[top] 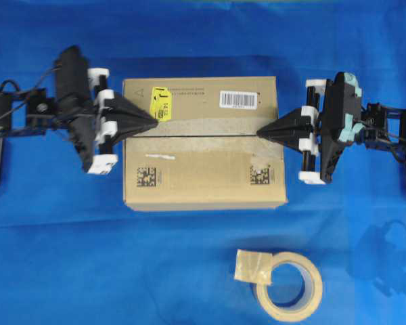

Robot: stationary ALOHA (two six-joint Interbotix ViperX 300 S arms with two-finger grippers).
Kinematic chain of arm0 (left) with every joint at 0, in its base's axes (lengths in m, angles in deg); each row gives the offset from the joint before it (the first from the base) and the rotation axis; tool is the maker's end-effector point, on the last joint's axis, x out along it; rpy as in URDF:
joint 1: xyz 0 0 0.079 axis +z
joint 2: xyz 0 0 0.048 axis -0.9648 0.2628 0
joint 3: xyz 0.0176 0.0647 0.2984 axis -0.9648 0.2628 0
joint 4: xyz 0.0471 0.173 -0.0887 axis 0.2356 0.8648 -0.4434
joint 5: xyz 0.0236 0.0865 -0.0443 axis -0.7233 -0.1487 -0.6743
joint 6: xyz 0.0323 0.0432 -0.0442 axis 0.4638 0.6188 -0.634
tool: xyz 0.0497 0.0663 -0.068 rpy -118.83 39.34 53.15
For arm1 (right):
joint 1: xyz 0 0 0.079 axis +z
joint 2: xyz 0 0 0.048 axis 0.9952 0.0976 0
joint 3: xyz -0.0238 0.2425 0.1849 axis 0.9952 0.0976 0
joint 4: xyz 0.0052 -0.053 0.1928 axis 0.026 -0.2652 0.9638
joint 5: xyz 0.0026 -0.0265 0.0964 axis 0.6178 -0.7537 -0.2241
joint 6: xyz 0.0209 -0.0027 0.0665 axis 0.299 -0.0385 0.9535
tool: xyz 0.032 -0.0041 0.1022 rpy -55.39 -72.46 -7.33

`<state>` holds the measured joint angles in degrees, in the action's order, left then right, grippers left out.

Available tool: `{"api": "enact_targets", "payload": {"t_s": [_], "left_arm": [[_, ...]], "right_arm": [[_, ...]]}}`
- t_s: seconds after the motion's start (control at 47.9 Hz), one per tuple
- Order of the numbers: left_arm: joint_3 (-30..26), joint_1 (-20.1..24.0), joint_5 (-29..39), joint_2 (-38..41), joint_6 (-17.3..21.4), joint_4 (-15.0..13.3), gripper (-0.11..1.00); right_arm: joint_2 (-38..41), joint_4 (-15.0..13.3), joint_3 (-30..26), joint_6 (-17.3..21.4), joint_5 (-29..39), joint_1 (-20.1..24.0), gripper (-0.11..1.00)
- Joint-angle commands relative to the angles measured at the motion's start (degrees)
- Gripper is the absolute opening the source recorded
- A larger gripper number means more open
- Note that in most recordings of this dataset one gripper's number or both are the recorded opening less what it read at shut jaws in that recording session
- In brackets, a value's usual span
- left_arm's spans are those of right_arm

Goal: Close the cardboard box.
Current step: 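Press both grippers on the closed top flaps along the seam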

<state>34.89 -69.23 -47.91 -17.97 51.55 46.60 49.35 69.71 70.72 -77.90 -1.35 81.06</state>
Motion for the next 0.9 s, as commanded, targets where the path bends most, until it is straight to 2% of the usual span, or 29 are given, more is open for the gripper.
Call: {"api": "enact_targets", "payload": {"t_s": [0.0, 0.146, 0.397, 0.877], "left_arm": [[2.4, -0.4, -6.8, -1.1, 0.0, 0.0, 0.00], [5.3, -0.8, -13.8, 0.4, 0.1, -0.1, 0.00], [6.0, -1.3, -20.3, 5.5, 0.0, -0.1, 0.00], [5.9, -2.8, -21.4, 8.7, 0.0, -0.1, 0.00]], "right_arm": [[-0.2, 0.1, -0.3, 0.0, -0.4, -0.2, 0.00], [0.2, 0.2, -0.4, 0.0, -0.4, -0.2, 0.00], [0.4, 0.2, -0.4, 0.0, -0.4, -0.2, 0.00], [0.4, 0.1, -0.4, 0.0, -0.4, -0.2, 0.00]]}}
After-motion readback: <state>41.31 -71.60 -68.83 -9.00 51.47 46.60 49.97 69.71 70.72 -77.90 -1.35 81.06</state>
